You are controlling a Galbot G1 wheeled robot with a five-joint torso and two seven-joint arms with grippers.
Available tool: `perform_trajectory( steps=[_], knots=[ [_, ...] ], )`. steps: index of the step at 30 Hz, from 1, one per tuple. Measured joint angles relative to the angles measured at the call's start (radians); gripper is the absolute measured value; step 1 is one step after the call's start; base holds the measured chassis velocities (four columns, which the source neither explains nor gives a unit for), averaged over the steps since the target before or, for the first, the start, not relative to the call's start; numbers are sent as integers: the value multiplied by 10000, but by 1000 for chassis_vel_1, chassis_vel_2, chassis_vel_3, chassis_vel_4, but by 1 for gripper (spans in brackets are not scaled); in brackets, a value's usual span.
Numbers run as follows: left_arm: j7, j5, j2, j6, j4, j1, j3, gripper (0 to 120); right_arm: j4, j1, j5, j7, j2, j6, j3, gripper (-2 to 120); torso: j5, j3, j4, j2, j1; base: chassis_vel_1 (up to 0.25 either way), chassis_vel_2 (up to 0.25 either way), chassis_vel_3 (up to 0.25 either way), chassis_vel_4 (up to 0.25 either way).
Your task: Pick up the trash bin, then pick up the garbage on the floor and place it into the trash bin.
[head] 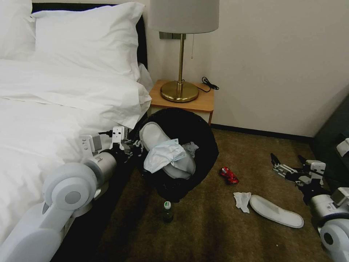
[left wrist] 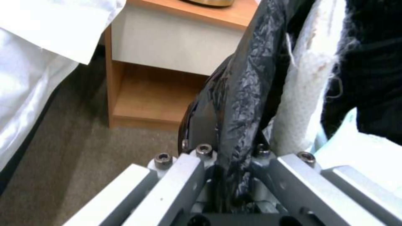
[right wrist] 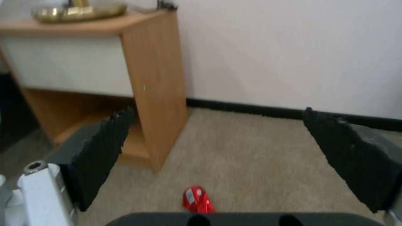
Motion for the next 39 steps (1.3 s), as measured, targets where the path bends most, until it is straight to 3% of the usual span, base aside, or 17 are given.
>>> perform_trajectory(
  steps=[10,24,29,39],
  knots=[
    [-78,-112,47,0,33,-78,-78,1,-1191,410,-80,-813,-914,169,-489,100,1,0,2,0,-1,0,0,0,0],
    [-60,-209,137,0,168,-250,-111,1,-2474,742,-567,-2146,-1073,350,-960,100,0,0,3,0,0,0,0,0,0],
    [-56,-286,237,0,174,-251,-161,1,-3719,1366,-434,-3292,-1332,-130,-1186,100,-1,1,1,0,0,0,0,0,0],
    [-49,-337,248,0,194,-294,-158,1,-5864,2097,-497,-4344,-1900,-141,-1656,100,3,0,2,0,0,0,0,0,0]
  ],
)
